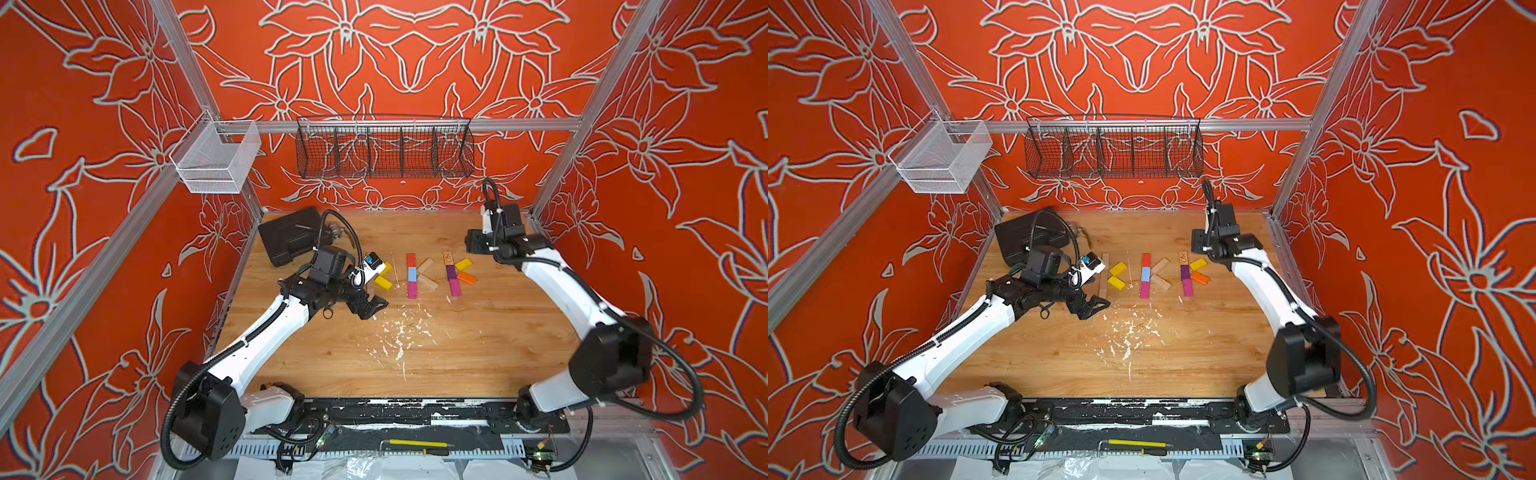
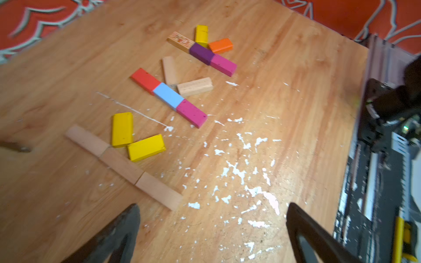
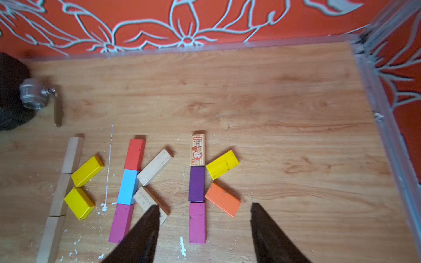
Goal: Assemble the letter k with building blocks
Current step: Reset both arms
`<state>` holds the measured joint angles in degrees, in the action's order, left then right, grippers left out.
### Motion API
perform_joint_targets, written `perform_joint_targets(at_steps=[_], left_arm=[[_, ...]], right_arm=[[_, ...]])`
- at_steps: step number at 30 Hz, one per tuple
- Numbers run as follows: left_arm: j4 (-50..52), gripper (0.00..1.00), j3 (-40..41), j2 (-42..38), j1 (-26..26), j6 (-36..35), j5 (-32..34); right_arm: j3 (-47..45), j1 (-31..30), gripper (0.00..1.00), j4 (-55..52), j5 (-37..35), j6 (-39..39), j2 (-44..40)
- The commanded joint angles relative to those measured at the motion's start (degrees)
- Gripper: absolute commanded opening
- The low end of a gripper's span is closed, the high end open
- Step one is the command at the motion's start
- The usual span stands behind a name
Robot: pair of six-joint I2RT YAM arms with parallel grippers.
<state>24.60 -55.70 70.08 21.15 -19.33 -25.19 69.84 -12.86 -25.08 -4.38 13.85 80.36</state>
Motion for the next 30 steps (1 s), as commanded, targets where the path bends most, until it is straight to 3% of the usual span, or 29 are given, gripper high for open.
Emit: perform_joint_targets(at_steps=[1, 5, 9, 13, 18, 20, 22, 24, 27, 28, 30], left_arm=[[-2.4, 0.97, -1.1, -1.1, -1.7, 9.1, 8.4], [-1.5, 0.97, -1.3, -2.4, -2.3, 13.7, 15.2], [-2.5, 0.97, 0.1, -5.5, -2.7, 21.3, 25.6], [-8.8, 0.97, 7.0, -9.2, -4.4, 22.6, 32.5], [-16.2, 0.97, 16.1, -11.2, -9.5, 22.3, 40.4], [-18.4, 0.97, 19.1, -11.4, -11.8, 20.9, 42.5], [-21.8, 0.97, 21.8, -11.1, -13.8, 20.6, 42.8], [-25.7, 0.97, 24.5, -10.4, -15.9, 20.5, 40.9], [-31.7, 0.97, 28.0, -8.1, -18.2, 19.5, 37.7], [-34.1, 0.97, 29.1, -6.9, -19.1, 19.5, 36.2], [-39.3, 0.97, 30.7, -4.0, -20.7, 19.7, 32.7]], right_arm=[[-11.3, 0.0, 0.76, 8.8, -9.3, 0.5, -8.6], [-24.8, 1.2, 0.86, 18.5, -14.0, -0.2, -17.6], [-33.0, 3.9, 0.98, 23.3, -18.7, 2.9, -19.8], [-39.8, 6.1, 0.98, 34.6, -20.3, 0.9, -15.3], [-36.5, 7.3, 0.98, 39.1, -20.8, -7.0, -4.8], [-38.8, 7.5, 0.98, 48.0, -20.0, -9.9, -1.0], [-41.1, 8.5, 0.98, 54.1, -15.7, -10.8, 2.0], [-43.5, 8.5, 0.97, 55.0, -12.2, -11.6, -0.3], [-52.7, 9.4, 0.98, 70.2, -10.0, -11.5, -0.6], [-55.2, 9.8, 0.98, 79.8, -10.6, -11.6, 1.9], [-53.3, 9.7, 0.98, 73.8, -11.0, -11.0, -0.3]])
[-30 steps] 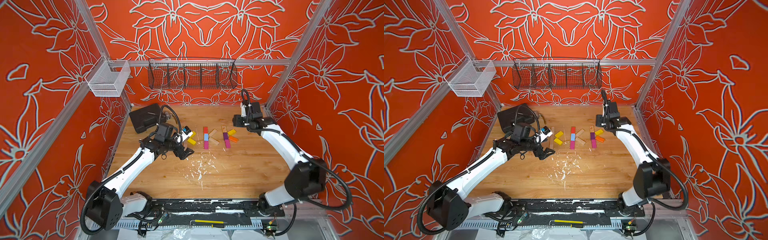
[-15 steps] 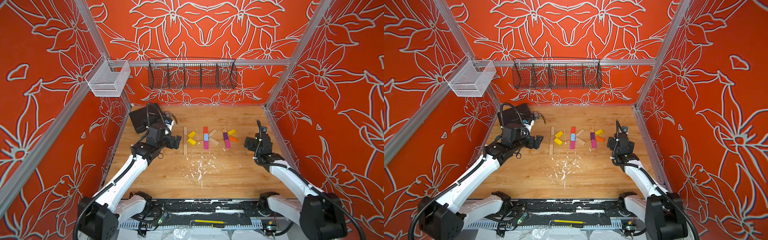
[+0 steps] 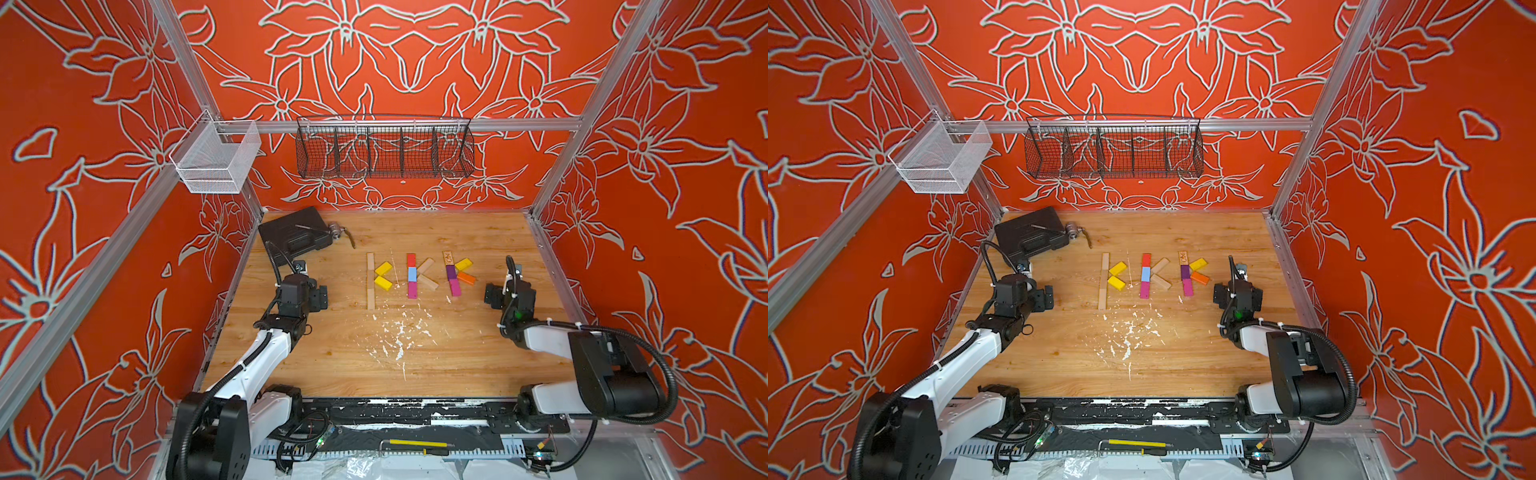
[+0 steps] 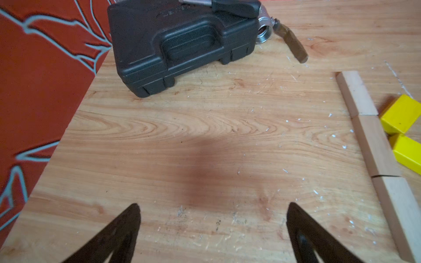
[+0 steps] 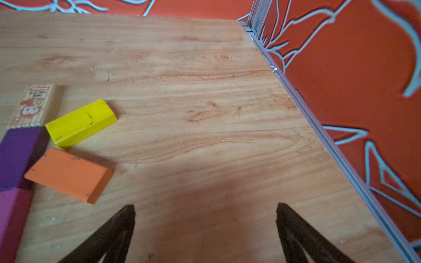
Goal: Assemble the letter k with building blocks
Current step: Reset both arms
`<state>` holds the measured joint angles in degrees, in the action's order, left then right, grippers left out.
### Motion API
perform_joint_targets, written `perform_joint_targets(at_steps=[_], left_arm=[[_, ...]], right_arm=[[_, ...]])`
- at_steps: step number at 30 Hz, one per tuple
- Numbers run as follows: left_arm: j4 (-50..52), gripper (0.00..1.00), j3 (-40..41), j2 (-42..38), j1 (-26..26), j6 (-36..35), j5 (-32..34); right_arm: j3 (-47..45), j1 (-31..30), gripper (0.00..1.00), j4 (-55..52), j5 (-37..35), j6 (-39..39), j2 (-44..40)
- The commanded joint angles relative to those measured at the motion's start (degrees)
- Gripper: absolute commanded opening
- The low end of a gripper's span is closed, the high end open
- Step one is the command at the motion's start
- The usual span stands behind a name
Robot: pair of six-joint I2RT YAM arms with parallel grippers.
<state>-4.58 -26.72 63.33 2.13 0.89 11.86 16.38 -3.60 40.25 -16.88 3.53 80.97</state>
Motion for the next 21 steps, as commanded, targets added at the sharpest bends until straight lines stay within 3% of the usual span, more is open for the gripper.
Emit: perform_joint_targets(at_steps=[1, 5, 7, 21], left_arm=[[-12.5, 0.97, 2.0, 4.8, -2.3, -0.3, -5.4], [-11.2, 0.97, -2.2, 10.0, -3.5, 0.9, -7.3], [-22.0, 0.97, 2.0, 14.5, -3.6, 0.2, -9.5], [-22.8, 0.97, 2.9, 13.8, -3.7, 0.6, -9.0]], right_arm=[[1.4, 0.5, 0.98, 4.9, 0.8, -0.3, -1.3], [1.3, 0.1, 0.98, 5.7, 0.4, -0.9, -0.9], [1.4, 0.0, 0.98, 6.3, 0.4, -1.1, -0.7], [2.0, 0.0, 0.98, 5.3, 0.3, -1.1, -0.5]])
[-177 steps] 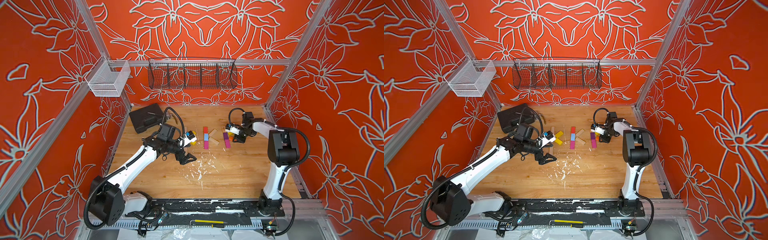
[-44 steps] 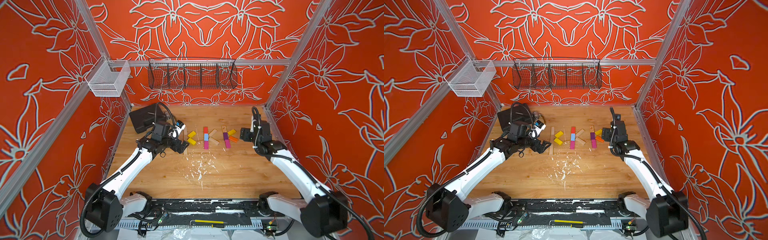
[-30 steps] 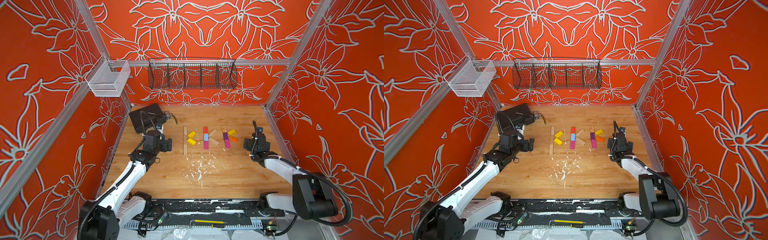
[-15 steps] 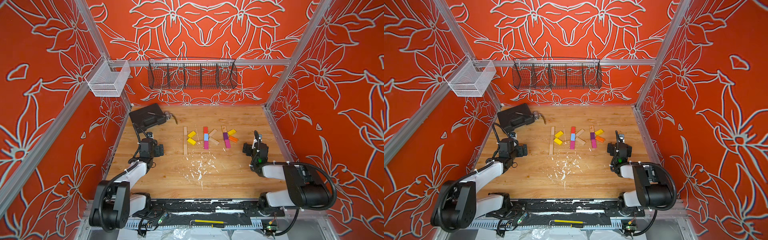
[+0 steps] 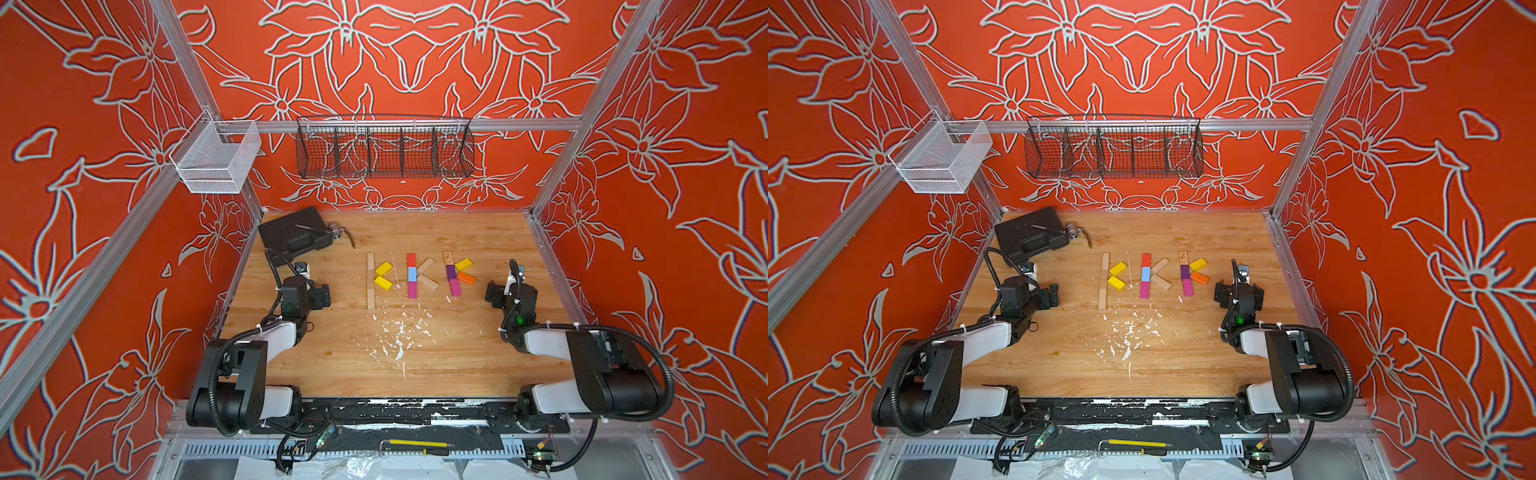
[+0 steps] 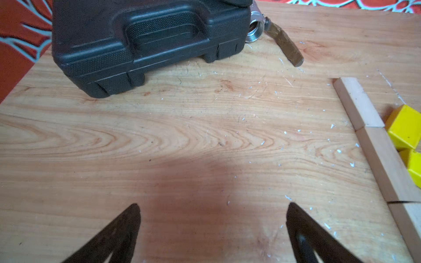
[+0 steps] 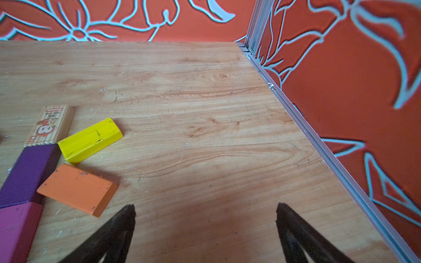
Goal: Assemble the letter k with building blocks
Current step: Reset both arms
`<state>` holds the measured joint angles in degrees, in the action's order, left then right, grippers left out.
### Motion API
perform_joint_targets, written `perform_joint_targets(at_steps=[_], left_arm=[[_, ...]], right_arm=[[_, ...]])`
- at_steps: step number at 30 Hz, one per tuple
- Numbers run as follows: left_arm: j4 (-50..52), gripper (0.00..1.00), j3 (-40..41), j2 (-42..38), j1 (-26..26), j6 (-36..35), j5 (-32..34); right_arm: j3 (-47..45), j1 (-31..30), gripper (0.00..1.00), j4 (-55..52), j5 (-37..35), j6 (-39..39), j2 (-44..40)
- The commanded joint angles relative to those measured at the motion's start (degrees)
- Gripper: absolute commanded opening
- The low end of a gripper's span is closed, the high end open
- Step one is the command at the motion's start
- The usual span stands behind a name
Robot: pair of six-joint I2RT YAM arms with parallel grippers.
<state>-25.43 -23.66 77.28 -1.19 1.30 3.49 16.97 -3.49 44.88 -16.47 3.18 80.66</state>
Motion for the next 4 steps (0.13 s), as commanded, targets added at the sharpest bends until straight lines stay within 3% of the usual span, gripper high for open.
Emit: perform_joint_targets(at_steps=[1, 4], left_arm=[[-2.0, 0.97, -0.2, -0.1, -0.3, 0.2, -0.7], [-2.0, 0.97, -0.2, -0.1, -0.3, 0.2, -0.7]], right_arm=[[1.2, -0.1, 0.98, 1.0, -0.1, -0.7, -0.2], [-0.8, -0.1, 0.98, 5.1, 1.7, -1.5, 0.0]])
